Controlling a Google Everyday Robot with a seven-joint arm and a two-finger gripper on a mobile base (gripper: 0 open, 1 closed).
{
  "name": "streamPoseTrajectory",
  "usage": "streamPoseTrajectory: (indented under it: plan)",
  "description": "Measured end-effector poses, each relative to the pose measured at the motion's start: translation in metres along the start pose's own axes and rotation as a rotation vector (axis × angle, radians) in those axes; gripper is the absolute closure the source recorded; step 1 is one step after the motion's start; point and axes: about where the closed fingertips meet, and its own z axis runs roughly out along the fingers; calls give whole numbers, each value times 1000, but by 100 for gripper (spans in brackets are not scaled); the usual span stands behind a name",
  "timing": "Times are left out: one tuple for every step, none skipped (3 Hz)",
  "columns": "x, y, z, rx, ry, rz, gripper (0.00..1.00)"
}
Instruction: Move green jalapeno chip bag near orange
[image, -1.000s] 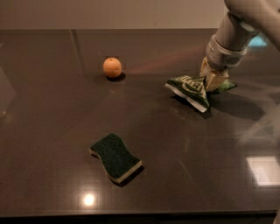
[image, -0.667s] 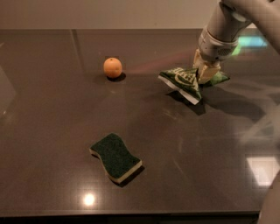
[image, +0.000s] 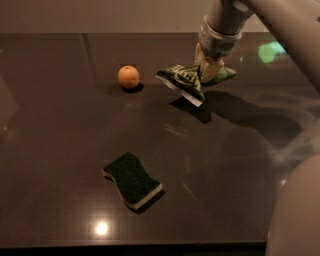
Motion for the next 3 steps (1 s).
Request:
streamPoseTrajectory:
  plan:
    - [-30,-20,7,23,-44,-65,100]
    - [-55,-33,17,39,-100,-133,100]
    - [-75,-41,26,46,-149,-189,84]
